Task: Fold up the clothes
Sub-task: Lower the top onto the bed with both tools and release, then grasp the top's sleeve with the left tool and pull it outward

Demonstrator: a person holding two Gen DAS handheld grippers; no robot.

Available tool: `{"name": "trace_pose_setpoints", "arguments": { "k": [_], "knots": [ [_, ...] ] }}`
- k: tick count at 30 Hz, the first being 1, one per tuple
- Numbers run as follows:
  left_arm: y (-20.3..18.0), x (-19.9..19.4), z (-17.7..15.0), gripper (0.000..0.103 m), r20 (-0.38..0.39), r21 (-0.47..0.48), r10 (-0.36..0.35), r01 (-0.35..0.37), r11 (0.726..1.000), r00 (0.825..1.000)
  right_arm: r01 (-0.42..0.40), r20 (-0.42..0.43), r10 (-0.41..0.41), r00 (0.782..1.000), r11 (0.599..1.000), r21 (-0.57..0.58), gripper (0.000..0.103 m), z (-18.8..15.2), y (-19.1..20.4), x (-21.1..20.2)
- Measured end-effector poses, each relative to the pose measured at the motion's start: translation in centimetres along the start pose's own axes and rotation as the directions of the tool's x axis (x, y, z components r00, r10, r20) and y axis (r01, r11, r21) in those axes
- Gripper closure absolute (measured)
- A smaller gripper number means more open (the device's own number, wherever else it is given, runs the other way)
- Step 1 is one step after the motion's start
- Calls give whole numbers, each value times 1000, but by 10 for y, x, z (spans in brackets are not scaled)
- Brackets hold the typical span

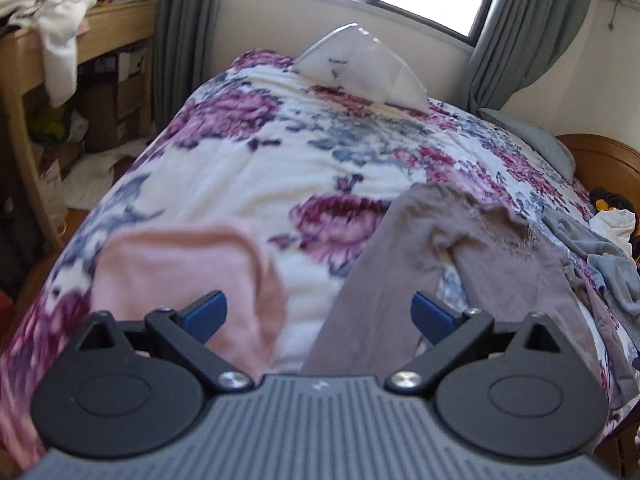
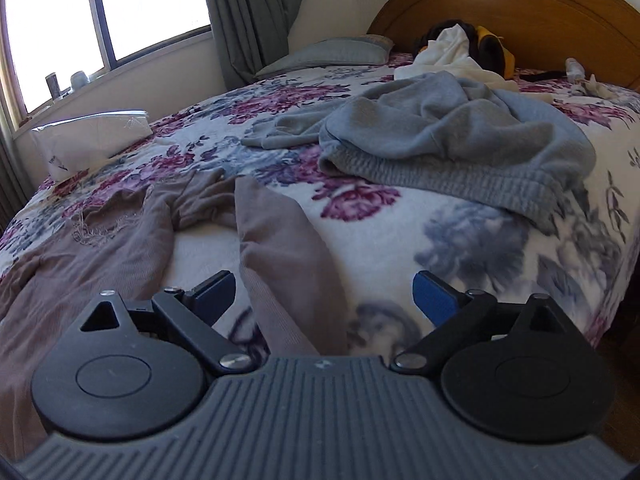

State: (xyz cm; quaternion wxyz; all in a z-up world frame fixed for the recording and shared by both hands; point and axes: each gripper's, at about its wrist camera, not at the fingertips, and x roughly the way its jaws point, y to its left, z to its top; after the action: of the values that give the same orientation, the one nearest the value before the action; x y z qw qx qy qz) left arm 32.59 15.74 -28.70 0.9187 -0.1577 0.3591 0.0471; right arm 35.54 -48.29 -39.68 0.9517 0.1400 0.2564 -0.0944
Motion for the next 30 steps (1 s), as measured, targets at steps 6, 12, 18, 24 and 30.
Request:
{"name": "trace_pose_setpoints", "arguments": {
  "k": [6,12,18,24,30],
  "knots": [
    [3,-7,-38,3,-53,11,26,-25,1000,998,115,129,-74,989,932,-343,7,-43,26,-11],
    [-36,-7,-30,3,-26,121,-20,23,992,999,88,47,-74,996,831,-550,97,-61,38,-4],
    [-46,7,-21,3,-38,134,-20,25,991,999,-172,90,162,983,979,106,96,9,-33,-40],
    [-31,17,-30,3,-59,96,24,-18,995,998,-34,114,-26,993,869,494,94,87,-137,-16],
    [-16,9,-39,3,-82,22,70,-69,997,994,184,101,-276,956,831,526,79,96,-138,-21]
  ]
}}
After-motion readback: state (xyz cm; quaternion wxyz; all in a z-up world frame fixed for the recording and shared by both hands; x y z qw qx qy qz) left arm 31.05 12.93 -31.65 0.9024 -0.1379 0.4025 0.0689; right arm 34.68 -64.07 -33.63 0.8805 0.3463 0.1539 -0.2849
